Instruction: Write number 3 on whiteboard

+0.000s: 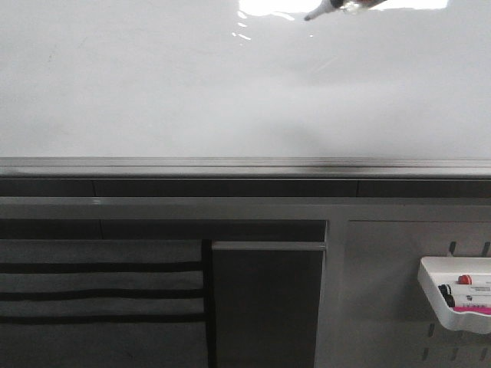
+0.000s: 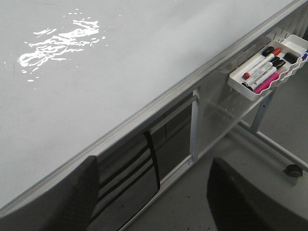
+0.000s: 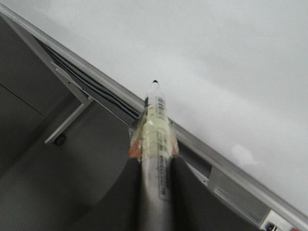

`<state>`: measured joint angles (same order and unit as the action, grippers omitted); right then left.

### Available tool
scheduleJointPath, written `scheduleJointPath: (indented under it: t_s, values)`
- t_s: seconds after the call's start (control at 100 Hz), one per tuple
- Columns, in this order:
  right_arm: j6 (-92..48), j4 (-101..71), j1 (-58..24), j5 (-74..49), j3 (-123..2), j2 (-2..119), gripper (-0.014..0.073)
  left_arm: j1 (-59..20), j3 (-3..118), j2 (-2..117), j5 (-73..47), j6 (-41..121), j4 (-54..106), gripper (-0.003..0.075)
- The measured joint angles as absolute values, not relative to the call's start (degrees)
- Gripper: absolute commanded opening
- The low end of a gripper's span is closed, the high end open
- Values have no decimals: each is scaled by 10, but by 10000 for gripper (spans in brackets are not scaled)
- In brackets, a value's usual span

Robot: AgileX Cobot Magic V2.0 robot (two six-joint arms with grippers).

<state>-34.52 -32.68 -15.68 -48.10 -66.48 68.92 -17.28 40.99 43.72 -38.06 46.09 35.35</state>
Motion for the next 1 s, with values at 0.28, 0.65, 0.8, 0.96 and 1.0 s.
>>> scheduleJointPath:
  t_s: [0.28,0.65,0.8,0.96,1.0]
  values:
    - [-293,-265,-242,-473,-726,760,3,-173,410,437,-381,461,354,437]
    - [-265,-238,-205,-487,-791,823,3,-173,410,437,-381,461,354,437]
    - [-265,-238,-205,-490,-792,852,3,-173,410,437,-381,461,354,437]
    - [-265,-238,-205,-470,-792,860,3,-173,410,437,-381,461,354,437]
    - [-265,-238,-205,-465,-792,863,3,-173,410,437,-381,461,354,437]
